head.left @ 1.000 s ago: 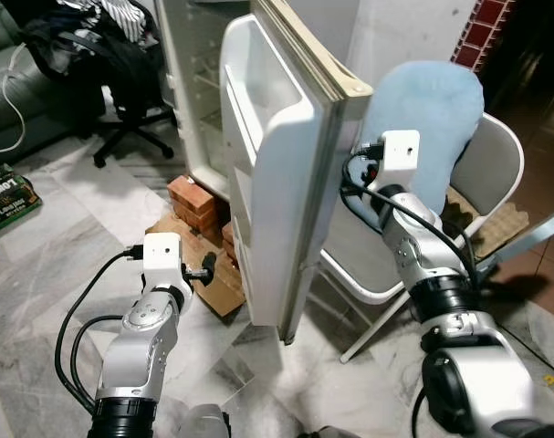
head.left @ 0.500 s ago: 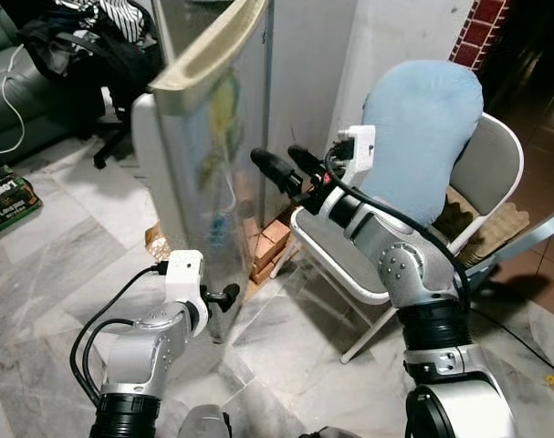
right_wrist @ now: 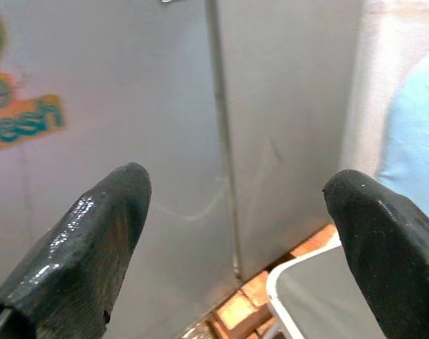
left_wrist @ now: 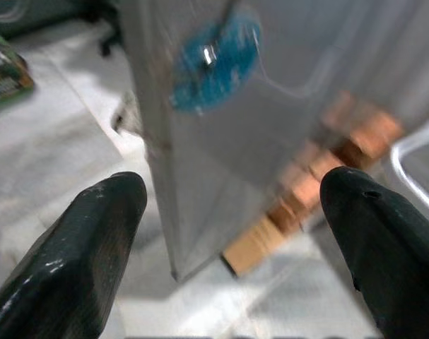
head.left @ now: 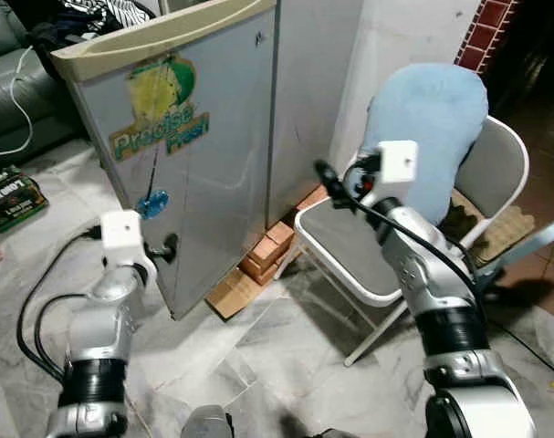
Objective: Restocking fridge
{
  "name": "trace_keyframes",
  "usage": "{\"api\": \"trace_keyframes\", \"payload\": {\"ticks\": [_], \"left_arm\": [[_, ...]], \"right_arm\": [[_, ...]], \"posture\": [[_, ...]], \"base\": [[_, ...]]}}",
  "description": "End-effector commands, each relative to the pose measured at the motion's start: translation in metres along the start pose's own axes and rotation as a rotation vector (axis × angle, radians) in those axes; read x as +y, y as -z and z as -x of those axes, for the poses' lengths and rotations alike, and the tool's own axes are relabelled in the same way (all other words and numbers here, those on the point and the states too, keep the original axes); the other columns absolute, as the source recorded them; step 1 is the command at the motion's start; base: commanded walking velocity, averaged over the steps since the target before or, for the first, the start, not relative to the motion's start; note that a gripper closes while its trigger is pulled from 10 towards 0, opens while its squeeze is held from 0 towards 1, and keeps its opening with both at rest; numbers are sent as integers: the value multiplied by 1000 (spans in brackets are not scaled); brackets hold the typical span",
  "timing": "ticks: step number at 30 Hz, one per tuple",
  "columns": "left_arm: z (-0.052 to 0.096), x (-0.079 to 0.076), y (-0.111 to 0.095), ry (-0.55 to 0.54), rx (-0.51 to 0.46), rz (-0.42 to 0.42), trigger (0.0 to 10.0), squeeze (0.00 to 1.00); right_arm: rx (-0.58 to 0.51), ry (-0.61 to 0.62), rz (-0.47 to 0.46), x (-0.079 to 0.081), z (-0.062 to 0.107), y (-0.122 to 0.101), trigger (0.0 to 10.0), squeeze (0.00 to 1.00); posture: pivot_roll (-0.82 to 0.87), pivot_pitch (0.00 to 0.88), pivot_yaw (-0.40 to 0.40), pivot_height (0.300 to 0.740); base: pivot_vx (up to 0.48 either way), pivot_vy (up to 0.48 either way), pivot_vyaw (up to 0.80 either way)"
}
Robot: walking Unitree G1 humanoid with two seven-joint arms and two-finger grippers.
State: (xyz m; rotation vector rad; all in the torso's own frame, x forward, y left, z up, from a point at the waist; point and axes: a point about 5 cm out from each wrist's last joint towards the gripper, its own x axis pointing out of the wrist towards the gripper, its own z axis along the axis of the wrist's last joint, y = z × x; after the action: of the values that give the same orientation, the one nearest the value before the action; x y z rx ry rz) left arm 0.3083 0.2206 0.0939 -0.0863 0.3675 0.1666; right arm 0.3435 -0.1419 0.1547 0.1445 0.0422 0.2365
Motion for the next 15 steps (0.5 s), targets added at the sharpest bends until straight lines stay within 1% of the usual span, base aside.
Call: {"api": "trace_keyframes", "payload": {"ticks": [1,2,3,4,6,8,11,13,15], "left_arm": [[-2,3,-1,-10,-7,19,10000,0],[-4,4,-2,-17,-21,15,10000,0],[-4,4,-2,-17,-21,15,10000,0],[-5,4,-2,-18,-30,2,10000,0],[-4,3,-3,-17,-52,-9,10000,0],[-2,2,-2,-21,-80,9,10000,0],[-1,2,-1,-15,-96,25,10000,0],[1,2,-2,-24,-124,-8,10000,0],[1,-2,0,1,-126,5,10000,0]], "right_arm": [[-52,41,1,-4,4,-6,10000,0],[-60,60,30,-6,9,-2,10000,0],[-60,60,30,-6,9,-2,10000,0],[-55,76,46,-8,15,3,10000,0],[-36,94,54,-9,21,10,10000,0],[-20,119,49,-12,31,19,10000,0],[-17,128,51,-13,36,22,10000,0],[-18,136,59,-14,39,23,10000,0],[-23,140,67,-15,42,23,10000,0]], "posture": [[45,0,-3,740],[41,0,-2,740],[41,0,-2,740],[37,0,-2,740],[33,0,-1,740],[26,0,2,740],[22,0,2,740],[17,0,3,740],[16,0,3,740]], "base": [[0,0,0],[0,480,0],[0,480,0],[0,480,0],[0,480,0],[0,480,-703],[0,480,-800],[0,480,-800],[0,480,-800]]}}
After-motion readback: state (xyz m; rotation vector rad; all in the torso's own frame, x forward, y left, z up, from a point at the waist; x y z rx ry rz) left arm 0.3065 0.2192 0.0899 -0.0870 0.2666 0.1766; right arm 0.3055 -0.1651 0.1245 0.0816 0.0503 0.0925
